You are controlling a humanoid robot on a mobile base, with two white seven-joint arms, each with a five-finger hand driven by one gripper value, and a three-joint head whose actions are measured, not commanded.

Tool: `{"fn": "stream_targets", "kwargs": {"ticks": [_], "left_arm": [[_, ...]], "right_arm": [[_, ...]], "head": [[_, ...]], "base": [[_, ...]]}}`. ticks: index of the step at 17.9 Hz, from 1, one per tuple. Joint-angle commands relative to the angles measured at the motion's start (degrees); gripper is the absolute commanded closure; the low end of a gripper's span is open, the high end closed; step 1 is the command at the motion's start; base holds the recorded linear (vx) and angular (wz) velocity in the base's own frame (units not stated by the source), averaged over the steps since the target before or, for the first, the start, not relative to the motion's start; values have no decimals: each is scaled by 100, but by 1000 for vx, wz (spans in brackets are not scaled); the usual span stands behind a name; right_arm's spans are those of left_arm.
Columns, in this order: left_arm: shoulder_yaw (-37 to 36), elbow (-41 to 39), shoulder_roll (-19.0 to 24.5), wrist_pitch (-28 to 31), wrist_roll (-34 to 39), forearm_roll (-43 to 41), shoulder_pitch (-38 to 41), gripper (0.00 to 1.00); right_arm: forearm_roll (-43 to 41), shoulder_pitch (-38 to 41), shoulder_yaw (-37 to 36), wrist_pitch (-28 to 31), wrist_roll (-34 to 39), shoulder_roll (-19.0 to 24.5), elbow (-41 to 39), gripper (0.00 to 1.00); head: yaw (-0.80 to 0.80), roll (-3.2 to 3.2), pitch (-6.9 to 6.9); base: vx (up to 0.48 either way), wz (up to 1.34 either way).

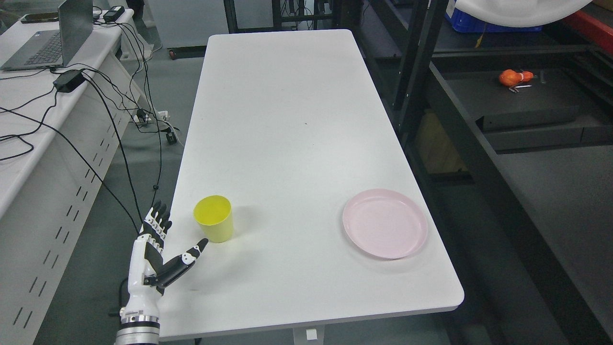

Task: Place yellow IKEA cup on middle right shelf
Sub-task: 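Move the left hand toward the yellow cup on the table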

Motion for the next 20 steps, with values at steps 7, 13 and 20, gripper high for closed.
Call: {"fn": "stream_targets", "kwargs": {"ticks": [7, 13, 20], "left_arm": [[-294, 440, 114, -261, -52, 598, 68, 1], [-30, 878, 100, -271, -60, 721, -186, 1], [-56, 1574, 100, -183, -78, 704, -828, 1]], "right_arm": [[-141, 79, 97, 3, -2, -100, 1, 1], [-141, 79, 97, 3, -2, -100, 1, 1], [-141, 79, 97, 3, -2, -100, 0, 1]], "head": [[0, 0, 0], [0, 0, 0], [0, 0, 0]], "base": [[0, 0], [0, 0], [2, -1]]}}
